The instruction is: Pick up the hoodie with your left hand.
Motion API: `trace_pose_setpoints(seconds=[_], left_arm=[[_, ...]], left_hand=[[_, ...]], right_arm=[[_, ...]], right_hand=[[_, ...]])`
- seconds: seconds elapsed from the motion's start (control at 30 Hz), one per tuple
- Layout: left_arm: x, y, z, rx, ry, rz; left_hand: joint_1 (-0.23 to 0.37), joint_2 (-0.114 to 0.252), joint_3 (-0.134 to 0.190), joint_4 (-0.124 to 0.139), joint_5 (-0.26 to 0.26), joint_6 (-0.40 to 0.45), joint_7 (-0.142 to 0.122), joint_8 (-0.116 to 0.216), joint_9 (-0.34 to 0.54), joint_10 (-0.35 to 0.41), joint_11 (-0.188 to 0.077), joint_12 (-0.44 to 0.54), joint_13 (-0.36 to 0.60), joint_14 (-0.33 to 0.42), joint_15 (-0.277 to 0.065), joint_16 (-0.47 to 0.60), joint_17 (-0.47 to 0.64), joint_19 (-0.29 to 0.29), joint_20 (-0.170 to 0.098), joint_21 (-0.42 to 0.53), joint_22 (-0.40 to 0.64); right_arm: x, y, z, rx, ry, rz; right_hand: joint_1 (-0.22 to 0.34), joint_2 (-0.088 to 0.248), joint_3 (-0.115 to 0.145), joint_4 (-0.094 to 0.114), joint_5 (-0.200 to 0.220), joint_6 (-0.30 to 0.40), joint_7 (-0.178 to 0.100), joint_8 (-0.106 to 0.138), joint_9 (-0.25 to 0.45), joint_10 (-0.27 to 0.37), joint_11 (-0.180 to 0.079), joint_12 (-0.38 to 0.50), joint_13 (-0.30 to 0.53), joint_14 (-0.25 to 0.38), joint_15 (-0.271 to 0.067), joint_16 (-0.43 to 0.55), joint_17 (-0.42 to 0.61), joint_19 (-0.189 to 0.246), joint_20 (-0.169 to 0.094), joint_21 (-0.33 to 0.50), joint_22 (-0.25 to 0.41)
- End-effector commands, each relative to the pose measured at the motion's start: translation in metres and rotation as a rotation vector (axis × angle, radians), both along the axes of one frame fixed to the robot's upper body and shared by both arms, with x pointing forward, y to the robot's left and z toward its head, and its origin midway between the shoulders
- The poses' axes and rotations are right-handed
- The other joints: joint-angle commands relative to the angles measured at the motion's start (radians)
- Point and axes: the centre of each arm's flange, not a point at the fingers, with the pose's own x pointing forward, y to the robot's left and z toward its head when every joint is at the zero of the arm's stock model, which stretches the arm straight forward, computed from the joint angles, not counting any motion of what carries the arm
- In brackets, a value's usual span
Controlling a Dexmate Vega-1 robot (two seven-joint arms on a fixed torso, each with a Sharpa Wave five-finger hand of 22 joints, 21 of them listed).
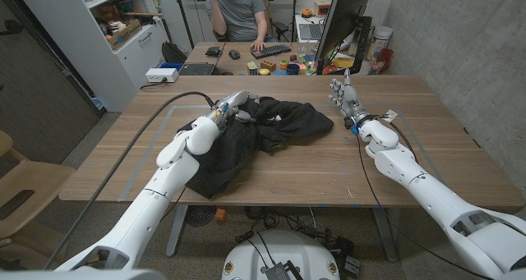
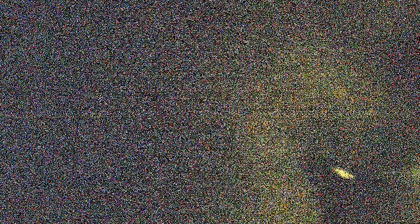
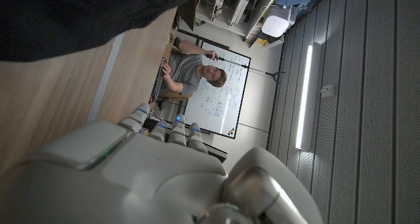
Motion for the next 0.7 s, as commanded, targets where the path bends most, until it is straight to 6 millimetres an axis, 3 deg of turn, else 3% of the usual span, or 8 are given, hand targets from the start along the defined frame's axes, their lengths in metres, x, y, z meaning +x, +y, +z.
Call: trace_pose_setpoints(seconds=[0.03, 0.37, 0.47, 0.7], left_arm=[[-0.052, 0.016, 0.109, -0.081, -0.264, 0.015], [-0.09, 0.016, 0.16, -0.081, -0.44, 0.022], [-0.099, 0.016, 0.174, -0.069, -0.475, 0.032], [-0.127, 0.016, 0.21, -0.031, -0.563, 0.043]], left_hand=[[0.119, 0.137, 0.026, 0.001, 0.01, -0.003, -0.002, 0.024, 0.003, 0.037, -0.021, 0.151, 0.029, 0.01, 0.0, -0.001, 0.003, 0.0, -0.079, 0.003, -0.003], [0.113, 0.13, 0.057, 0.0, 0.019, -0.011, -0.002, 0.045, 0.001, 0.045, -0.021, 0.152, 0.029, 0.015, 0.0, -0.001, 0.003, 0.003, -0.078, 0.01, 0.002], [0.104, 0.125, 0.076, 0.001, 0.021, -0.009, -0.002, 0.064, 0.005, 0.048, -0.021, 0.152, 0.029, 0.019, -0.001, -0.001, 0.003, 0.009, -0.079, 0.012, -0.009], [0.088, 0.115, 0.113, 0.002, 0.024, -0.019, -0.002, 0.072, -0.002, 0.052, -0.021, 0.152, 0.029, 0.022, -0.001, -0.002, 0.003, 0.008, -0.079, 0.016, -0.018]], right_arm=[[-0.001, 0.006, -0.005, 0.004, 0.004, 0.009], [0.001, 0.007, -0.008, 0.007, 0.013, 0.007], [0.002, 0.008, -0.007, 0.001, 0.015, 0.005], [0.005, 0.01, -0.004, -0.013, 0.016, 0.007]], right_hand=[[-0.003, 0.029, -0.004, 0.0, 0.002, -0.01, 0.0, 0.006, 0.003, 0.006, 0.004, 0.003, 0.006, -0.012, 0.001, 0.005, 0.006, -0.004, 0.007, 0.004, 0.004], [-0.002, 0.029, -0.004, 0.0, 0.003, -0.01, 0.0, 0.006, 0.003, 0.006, 0.003, 0.003, 0.006, -0.012, 0.001, 0.005, 0.006, -0.004, 0.007, 0.005, 0.004], [-0.002, 0.03, -0.004, 0.0, 0.003, -0.01, 0.0, 0.007, 0.003, 0.006, 0.003, 0.003, 0.006, -0.011, 0.001, 0.006, 0.006, -0.004, 0.006, 0.005, 0.004], [-0.002, 0.03, -0.003, 0.0, 0.002, -0.01, 0.001, 0.007, 0.003, 0.007, 0.005, 0.004, 0.006, -0.012, 0.002, 0.005, 0.006, -0.004, 0.007, 0.005, 0.004]])
